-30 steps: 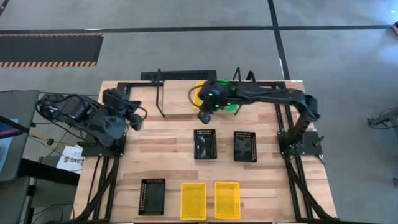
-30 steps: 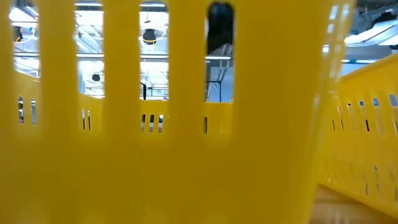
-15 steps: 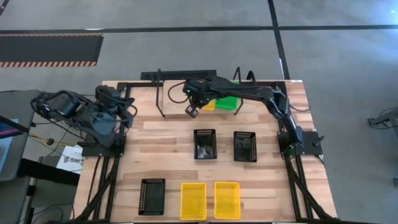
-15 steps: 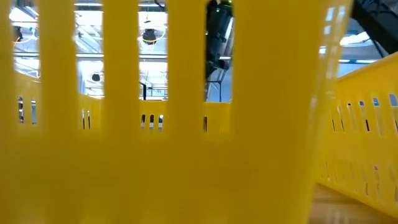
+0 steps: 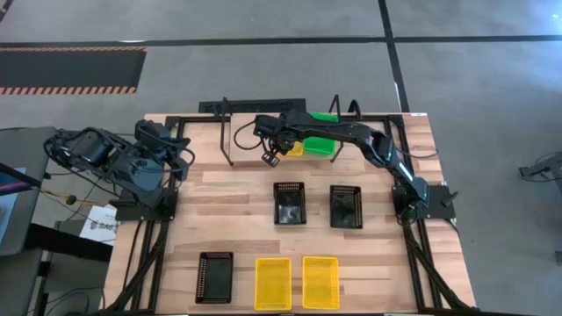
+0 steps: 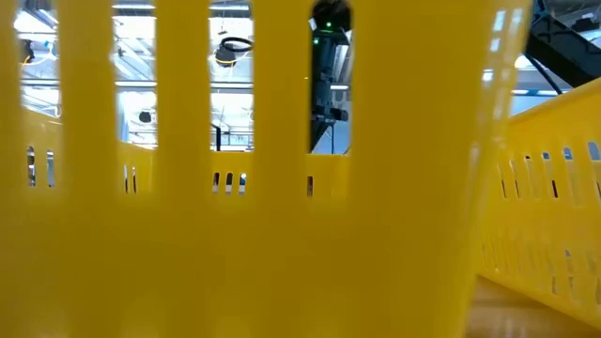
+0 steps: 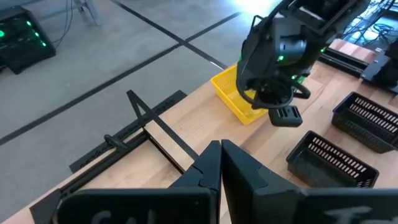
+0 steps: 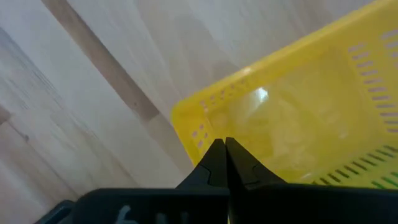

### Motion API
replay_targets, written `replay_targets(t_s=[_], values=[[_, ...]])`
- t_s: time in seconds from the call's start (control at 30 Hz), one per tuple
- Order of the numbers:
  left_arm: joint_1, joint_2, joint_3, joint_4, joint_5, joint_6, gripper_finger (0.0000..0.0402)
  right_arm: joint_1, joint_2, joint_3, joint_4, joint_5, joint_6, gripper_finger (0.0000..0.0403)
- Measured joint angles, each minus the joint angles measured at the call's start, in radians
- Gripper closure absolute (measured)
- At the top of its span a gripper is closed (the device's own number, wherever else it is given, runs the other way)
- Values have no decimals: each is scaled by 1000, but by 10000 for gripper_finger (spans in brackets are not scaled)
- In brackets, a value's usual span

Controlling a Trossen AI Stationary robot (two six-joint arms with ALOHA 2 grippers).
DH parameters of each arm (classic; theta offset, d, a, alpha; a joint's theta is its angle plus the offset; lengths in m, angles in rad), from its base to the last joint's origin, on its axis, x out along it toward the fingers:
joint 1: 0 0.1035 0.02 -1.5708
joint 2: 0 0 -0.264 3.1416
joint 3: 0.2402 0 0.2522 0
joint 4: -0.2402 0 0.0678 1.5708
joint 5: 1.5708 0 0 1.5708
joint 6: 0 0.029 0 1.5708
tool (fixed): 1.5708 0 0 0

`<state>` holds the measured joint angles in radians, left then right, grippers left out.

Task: Stack baskets on shelf by color
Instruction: Put the top yellow bin on the shelf

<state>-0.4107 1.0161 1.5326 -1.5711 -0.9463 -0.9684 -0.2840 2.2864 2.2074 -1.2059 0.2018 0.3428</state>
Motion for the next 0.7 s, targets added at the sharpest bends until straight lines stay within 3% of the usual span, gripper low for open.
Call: replay_targets(t_s=[0.37,0.7], values=[[0,0,0,0,2,8,401,-6,-21,3,97,-17,-5,403],[0,0,0,0,2,2,401,-6,-21,2,15,-8,25,403]])
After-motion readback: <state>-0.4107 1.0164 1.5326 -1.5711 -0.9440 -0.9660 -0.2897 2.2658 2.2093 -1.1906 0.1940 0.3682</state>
